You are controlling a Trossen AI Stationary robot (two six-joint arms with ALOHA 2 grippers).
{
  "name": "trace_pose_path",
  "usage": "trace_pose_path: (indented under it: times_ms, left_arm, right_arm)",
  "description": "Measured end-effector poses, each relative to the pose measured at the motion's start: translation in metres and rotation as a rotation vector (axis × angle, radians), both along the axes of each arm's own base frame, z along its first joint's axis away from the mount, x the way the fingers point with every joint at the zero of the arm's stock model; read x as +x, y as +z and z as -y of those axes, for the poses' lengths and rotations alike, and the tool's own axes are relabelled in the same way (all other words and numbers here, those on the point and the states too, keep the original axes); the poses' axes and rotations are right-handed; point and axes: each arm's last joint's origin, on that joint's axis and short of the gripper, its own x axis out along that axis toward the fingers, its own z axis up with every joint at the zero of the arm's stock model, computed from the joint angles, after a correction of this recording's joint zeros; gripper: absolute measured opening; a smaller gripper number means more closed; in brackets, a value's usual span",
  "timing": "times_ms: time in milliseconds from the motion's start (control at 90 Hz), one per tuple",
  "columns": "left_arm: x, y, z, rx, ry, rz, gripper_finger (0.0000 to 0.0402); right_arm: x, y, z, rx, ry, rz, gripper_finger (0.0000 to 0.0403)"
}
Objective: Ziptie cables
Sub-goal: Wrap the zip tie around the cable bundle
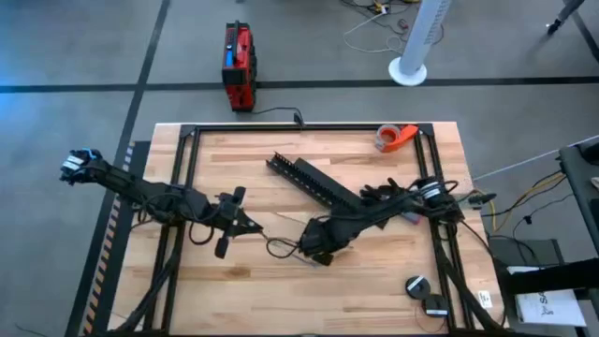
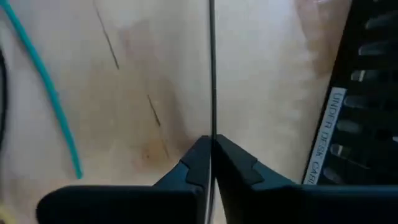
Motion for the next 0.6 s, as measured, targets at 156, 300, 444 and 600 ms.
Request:
trace_pose_path:
  times_ms: [156,300,444,600]
  left_arm:
    - [0.000,-0.001,0.000,0.009,-0.001,-0.004,0.0007]
    - [0.000,0.000,0.000,0.008,-0.001,-0.002,0.0008]
    - [0.000,-0.001,0.000,-0.005,0.001,-0.009,0.0007]
    - [0.000,-0.001,0.000,-0.012,0.001,-0.014,0.0008]
  right_arm:
    - [0.004,0.004,0.008,0.007,0.035,-0.009,0.0103]
    - [0.005,0.024,0.012,0.034,0.067,0.046,0.0156]
    - [-0.011,0.058,0.003,0.141,0.112,0.042,0.0175]
    - [-0.041,0.068,-0.018,0.183,0.152,-0.012,0.0165]
